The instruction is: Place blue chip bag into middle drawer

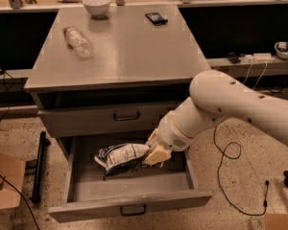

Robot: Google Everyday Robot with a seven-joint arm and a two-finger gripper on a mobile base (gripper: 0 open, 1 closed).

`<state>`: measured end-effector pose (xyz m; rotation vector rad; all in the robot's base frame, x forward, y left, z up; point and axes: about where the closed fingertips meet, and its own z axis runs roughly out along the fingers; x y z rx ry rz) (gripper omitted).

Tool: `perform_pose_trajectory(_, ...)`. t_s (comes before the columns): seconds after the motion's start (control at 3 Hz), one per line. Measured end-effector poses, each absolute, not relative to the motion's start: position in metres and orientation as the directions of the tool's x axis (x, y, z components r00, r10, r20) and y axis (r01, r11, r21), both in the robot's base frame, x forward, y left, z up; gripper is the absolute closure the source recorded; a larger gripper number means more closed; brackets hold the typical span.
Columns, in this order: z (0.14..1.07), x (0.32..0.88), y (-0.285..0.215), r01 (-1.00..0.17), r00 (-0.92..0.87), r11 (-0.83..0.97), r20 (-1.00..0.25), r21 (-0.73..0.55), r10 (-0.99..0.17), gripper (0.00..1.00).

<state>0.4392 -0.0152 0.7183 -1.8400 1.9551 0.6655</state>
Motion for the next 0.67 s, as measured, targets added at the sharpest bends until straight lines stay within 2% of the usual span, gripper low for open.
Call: perform_pose_trajectory(0.67, 0.663, 0.451, -0.014, -0.981, -0.170, 0.088, -0.546, 0.172, -0.821, 1.00)
